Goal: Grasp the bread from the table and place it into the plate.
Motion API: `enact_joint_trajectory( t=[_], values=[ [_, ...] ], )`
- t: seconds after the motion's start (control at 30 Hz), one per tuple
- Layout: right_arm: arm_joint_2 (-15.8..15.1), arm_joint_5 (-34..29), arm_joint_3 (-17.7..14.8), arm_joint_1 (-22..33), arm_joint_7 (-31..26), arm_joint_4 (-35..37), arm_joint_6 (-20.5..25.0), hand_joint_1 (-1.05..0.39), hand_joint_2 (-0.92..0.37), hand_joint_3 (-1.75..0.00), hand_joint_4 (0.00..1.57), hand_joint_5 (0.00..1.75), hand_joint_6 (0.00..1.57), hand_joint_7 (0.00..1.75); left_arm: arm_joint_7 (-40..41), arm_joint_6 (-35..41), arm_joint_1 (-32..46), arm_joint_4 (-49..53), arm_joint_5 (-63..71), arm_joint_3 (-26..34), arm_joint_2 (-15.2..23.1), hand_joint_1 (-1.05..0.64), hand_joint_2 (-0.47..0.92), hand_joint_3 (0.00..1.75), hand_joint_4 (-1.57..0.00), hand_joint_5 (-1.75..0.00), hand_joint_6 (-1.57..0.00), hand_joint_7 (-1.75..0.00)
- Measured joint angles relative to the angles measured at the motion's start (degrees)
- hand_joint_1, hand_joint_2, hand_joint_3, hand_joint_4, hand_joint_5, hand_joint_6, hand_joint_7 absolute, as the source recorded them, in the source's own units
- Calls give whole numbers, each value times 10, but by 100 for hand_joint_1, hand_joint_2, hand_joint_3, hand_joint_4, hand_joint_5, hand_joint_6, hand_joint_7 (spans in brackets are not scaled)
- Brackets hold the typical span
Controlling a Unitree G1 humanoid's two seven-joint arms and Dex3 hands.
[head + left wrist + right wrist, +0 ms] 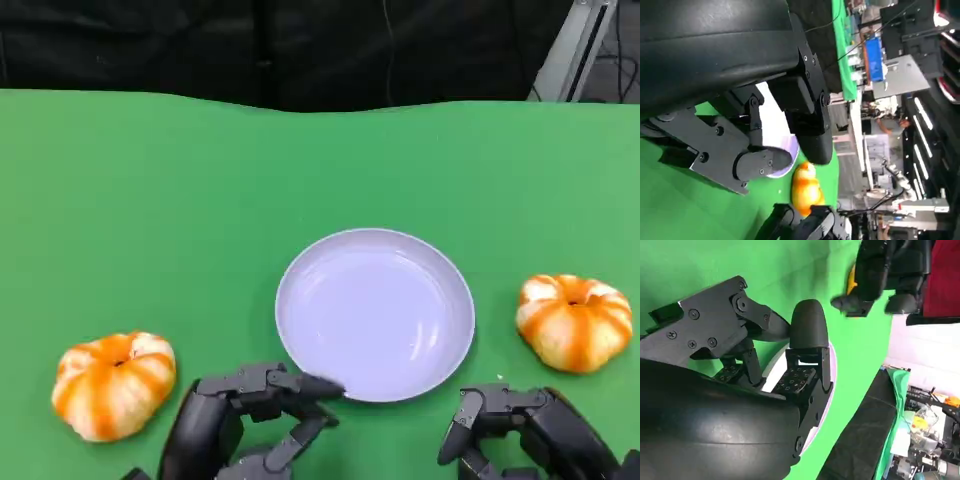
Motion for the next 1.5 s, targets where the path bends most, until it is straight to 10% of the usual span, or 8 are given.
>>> enact_joint_trajectory(
  t=[0.43,1.5],
  values=[
    [0,0,0,-4,1,10,-5,-13,-63,-93,82,145,86,113,-26,65,15,-103,-45,-1,27,-76,92,30,-41,0,-25,0],
    [0,0,0,-3,3,10,-7,-14,-66,-88,82,147,85,112,148,430,66,-380,435,37,224,-102,92,42,-34,-3,-38,-2]
  ],
)
